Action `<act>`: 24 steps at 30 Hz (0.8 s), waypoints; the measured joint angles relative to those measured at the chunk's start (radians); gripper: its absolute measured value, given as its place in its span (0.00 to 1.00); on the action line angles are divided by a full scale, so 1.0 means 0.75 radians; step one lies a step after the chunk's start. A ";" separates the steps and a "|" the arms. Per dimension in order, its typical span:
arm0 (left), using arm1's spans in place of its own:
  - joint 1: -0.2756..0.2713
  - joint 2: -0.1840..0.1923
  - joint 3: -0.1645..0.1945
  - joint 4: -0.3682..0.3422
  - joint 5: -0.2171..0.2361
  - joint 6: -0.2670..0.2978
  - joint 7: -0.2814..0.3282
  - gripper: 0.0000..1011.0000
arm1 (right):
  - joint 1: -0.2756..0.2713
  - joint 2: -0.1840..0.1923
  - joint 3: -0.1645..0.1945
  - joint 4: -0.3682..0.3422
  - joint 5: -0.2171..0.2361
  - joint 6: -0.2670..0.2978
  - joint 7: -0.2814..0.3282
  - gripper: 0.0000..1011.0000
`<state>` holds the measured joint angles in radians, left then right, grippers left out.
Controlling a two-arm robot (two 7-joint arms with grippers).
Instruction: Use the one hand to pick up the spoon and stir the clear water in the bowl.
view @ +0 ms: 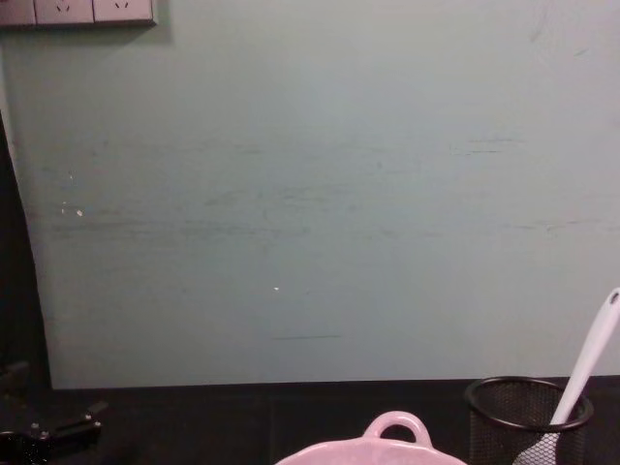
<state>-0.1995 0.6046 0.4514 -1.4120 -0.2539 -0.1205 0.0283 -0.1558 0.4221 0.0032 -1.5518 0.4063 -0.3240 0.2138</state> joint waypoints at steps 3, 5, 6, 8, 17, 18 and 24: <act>0.000 0.000 0.000 0.000 0.000 0.000 0.000 0.99 | -0.001 0.001 0.000 -0.001 0.000 0.001 0.000 0.99; 0.000 0.000 0.000 0.000 0.000 0.000 0.000 0.99 | -0.001 0.002 -0.001 -0.001 -0.001 0.001 -0.001 0.99; 0.000 0.000 0.000 0.000 0.000 0.000 0.000 0.99 | -0.001 0.003 -0.001 -0.002 -0.001 0.001 -0.001 0.99; 0.000 0.000 0.000 0.000 0.000 0.000 0.000 0.99 | -0.002 0.004 -0.001 -0.002 -0.002 0.002 -0.001 0.99; 0.000 0.000 0.000 0.000 0.000 0.000 0.000 0.99 | -0.002 0.006 -0.003 -0.004 -0.003 0.004 -0.002 0.99; 0.000 0.000 0.000 0.000 0.000 0.000 0.000 0.99 | -0.003 0.006 -0.003 -0.004 -0.003 0.004 -0.003 0.99; 0.000 0.000 0.000 0.000 0.000 0.000 0.000 0.99 | -0.003 0.007 -0.003 -0.005 -0.003 0.005 -0.005 0.99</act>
<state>-0.1995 0.6047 0.4514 -1.4119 -0.2539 -0.1205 0.0283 -0.1582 0.4272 0.0007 -1.5555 0.4038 -0.3206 0.2104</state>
